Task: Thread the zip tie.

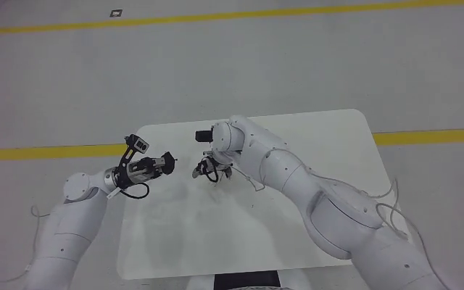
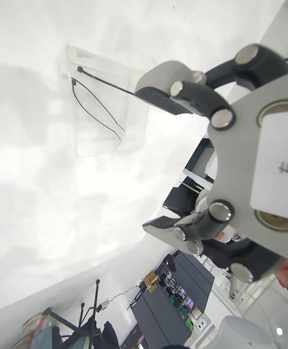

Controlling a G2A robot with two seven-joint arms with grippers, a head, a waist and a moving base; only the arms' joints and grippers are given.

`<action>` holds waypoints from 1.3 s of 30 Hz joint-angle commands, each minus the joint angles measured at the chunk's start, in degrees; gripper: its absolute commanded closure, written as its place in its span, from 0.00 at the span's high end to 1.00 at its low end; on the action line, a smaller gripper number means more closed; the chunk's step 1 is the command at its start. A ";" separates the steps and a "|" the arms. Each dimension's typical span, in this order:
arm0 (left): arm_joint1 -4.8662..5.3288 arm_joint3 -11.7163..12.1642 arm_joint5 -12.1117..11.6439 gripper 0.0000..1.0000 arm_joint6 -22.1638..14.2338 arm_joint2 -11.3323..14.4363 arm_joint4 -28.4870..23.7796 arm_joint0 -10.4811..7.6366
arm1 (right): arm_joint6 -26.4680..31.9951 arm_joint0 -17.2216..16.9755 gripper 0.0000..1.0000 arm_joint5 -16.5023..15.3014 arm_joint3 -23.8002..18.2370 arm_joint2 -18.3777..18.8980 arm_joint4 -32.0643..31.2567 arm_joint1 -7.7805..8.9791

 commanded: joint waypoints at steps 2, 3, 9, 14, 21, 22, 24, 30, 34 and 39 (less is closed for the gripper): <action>0.00 0.00 0.00 0.00 0.00 0.00 0.00 0.00 | -1.31 0.12 1.00 0.00 0.33 0.10 -0.27 -0.15; 0.00 0.00 0.00 0.00 0.00 0.00 0.00 0.00 | -1.31 0.12 1.00 0.00 0.33 0.10 -0.27 -0.15; 0.00 0.00 0.00 0.00 0.00 0.00 0.00 0.00 | -2.72 -0.74 1.00 0.00 -0.78 -0.52 -2.00 -0.18; 0.00 0.00 0.00 0.00 0.00 0.00 0.00 0.00 | -2.02 -0.37 1.00 0.00 0.53 -0.60 -4.80 -0.83; 0.00 0.00 0.00 0.00 0.00 0.00 0.00 0.00 | -1.84 0.28 0.46 0.00 4.75 0.40 -7.33 -2.99; 0.00 0.00 0.00 0.00 0.00 0.00 0.00 0.00 | -1.89 0.37 0.44 0.00 5.27 0.57 -7.63 -3.28; 0.00 0.00 0.00 0.00 0.00 0.00 0.00 0.00 | -1.87 0.49 0.42 0.00 6.31 0.97 -8.26 -3.95; 0.00 0.00 0.00 0.00 0.00 0.00 0.00 0.00 | -2.23 0.50 0.39 0.00 9.14 2.11 -9.69 -5.61; 0.00 0.00 0.00 0.00 0.00 0.00 0.00 0.00 | -2.81 0.78 0.34 0.00 11.59 3.00 -10.74 -6.80; 0.00 0.00 0.00 0.00 0.00 0.00 0.00 0.00 | -2.99 1.08 0.32 0.00 13.94 3.94 -11.66 -8.10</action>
